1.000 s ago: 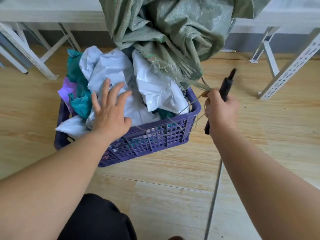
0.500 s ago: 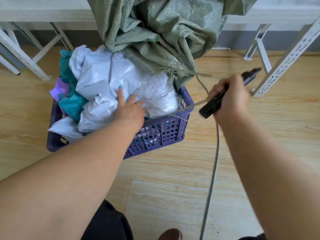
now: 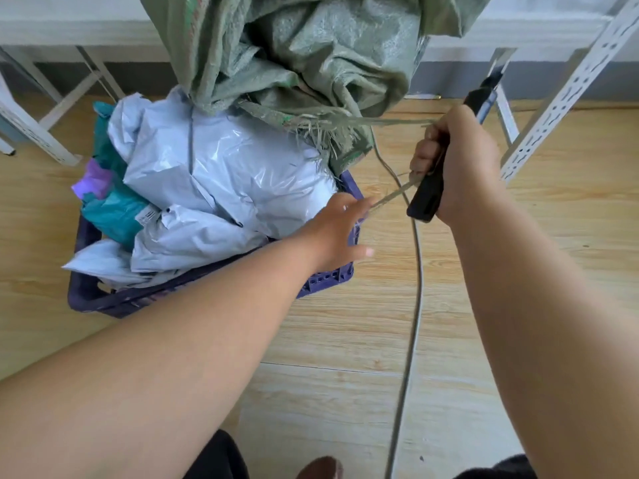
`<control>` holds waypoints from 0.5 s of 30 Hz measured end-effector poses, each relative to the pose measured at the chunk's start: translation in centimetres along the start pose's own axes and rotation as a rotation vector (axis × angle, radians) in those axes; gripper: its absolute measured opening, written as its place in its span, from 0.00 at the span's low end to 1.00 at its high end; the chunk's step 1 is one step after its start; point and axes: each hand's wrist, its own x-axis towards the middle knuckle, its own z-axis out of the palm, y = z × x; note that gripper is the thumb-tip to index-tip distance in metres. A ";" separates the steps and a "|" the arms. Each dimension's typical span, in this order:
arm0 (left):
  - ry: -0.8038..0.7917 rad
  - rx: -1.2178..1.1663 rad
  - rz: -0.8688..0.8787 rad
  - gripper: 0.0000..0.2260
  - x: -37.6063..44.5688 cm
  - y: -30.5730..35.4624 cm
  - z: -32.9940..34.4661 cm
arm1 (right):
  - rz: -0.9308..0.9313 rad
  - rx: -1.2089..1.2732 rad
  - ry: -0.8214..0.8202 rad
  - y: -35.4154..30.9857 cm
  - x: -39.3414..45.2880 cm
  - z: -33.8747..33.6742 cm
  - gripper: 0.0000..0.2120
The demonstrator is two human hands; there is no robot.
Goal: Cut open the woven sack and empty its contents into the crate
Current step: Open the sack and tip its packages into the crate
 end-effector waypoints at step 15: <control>0.255 -0.920 -0.179 0.15 1.9 3.1 -8.0 | 0.203 -0.021 -0.290 9.0 1.0 1.5 0.13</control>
